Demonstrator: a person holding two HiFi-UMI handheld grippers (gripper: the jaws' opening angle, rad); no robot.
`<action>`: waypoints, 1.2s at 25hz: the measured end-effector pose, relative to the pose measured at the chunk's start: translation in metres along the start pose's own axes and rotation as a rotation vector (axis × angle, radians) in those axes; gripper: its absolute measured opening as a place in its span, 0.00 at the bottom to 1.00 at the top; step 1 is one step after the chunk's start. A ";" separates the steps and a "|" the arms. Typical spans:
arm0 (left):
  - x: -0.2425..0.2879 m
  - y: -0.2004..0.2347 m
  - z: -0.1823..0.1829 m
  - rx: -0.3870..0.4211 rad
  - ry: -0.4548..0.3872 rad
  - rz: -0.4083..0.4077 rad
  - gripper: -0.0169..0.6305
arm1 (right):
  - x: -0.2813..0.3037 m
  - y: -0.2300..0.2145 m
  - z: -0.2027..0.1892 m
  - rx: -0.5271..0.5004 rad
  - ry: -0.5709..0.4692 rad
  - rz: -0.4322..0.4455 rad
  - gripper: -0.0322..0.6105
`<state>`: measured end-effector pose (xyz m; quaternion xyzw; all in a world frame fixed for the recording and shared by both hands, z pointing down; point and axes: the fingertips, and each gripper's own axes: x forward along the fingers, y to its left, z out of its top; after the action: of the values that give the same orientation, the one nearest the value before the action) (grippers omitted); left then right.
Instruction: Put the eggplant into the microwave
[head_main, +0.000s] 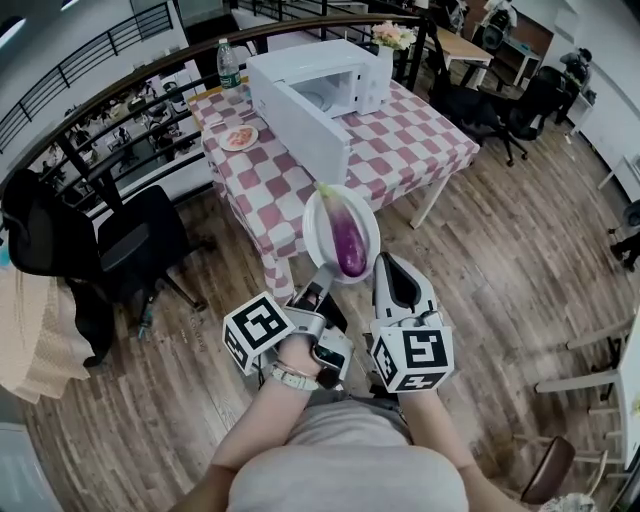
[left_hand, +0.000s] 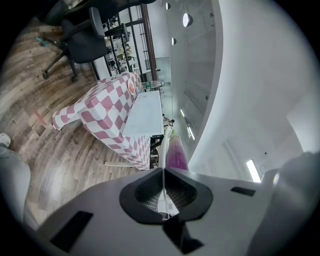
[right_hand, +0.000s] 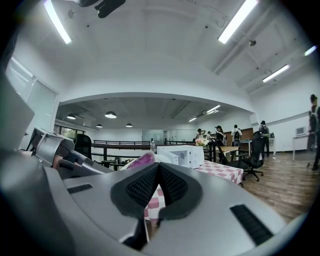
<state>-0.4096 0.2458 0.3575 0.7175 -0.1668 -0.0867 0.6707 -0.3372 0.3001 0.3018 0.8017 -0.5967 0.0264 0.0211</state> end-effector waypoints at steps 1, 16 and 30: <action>0.002 0.000 -0.004 -0.001 0.006 0.002 0.05 | -0.002 -0.004 0.000 0.000 -0.001 -0.005 0.09; 0.058 -0.001 -0.035 0.017 0.097 0.021 0.05 | -0.002 -0.067 -0.005 0.014 -0.001 -0.101 0.09; 0.158 0.000 -0.035 0.003 0.055 0.038 0.05 | 0.062 -0.145 -0.010 0.022 0.024 -0.101 0.09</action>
<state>-0.2507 0.2221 0.3766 0.7173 -0.1623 -0.0538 0.6754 -0.1804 0.2835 0.3159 0.8307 -0.5548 0.0412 0.0208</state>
